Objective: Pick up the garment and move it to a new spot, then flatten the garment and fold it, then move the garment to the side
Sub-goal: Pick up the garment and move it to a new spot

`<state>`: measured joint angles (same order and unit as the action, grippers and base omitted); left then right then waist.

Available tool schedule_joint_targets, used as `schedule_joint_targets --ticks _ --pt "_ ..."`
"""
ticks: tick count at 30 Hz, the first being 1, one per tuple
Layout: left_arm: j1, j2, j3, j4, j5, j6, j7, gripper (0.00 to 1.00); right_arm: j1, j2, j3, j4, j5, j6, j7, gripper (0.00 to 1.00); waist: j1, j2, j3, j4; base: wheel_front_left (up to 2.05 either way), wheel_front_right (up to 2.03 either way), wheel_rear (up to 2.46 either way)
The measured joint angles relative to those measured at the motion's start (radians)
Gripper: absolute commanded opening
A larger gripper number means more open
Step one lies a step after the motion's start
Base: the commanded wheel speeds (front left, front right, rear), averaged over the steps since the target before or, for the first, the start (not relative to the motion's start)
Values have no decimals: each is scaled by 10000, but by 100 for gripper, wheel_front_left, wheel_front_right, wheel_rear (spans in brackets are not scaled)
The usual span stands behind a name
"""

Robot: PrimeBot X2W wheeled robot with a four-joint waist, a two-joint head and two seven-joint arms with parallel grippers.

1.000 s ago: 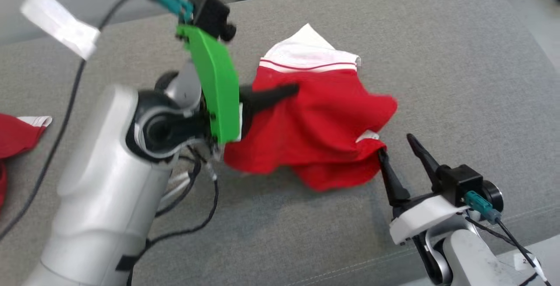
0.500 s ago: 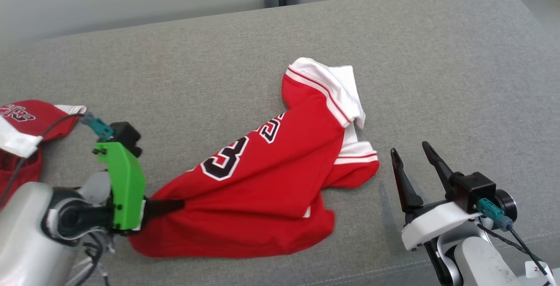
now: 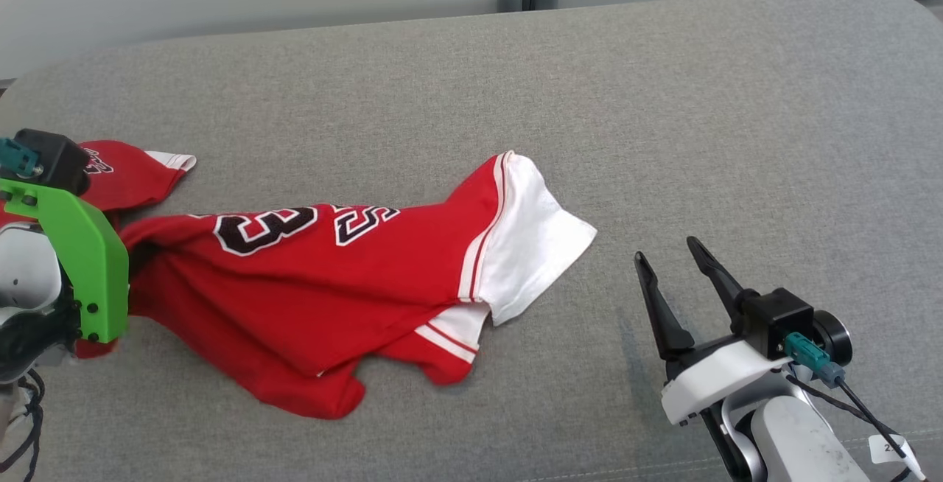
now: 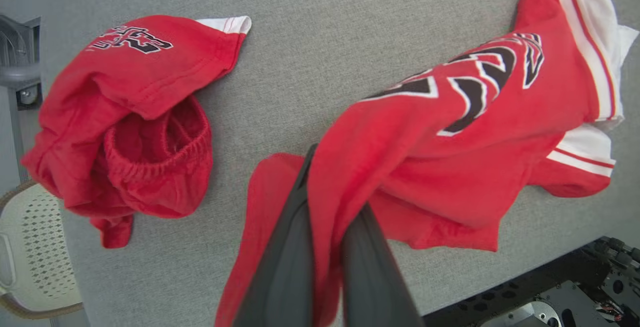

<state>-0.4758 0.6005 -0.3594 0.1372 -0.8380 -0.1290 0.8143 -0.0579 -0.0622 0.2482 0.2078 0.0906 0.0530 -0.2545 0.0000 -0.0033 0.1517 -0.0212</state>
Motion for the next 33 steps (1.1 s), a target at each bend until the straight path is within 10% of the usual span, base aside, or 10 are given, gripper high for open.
schedule_joint_targets --ticks 15,33 --pt "44 -238 732 96 665 159 -2238 100 -505 -313 -257 685 -123 102 -2 100 0 0 45 330 0 0 0" --pt "2787 -2429 109 -564 604 514 -4847 100 -1405 -731 -485 2757 -115 263 723 100 0 0 -88 1623 0 0 0"
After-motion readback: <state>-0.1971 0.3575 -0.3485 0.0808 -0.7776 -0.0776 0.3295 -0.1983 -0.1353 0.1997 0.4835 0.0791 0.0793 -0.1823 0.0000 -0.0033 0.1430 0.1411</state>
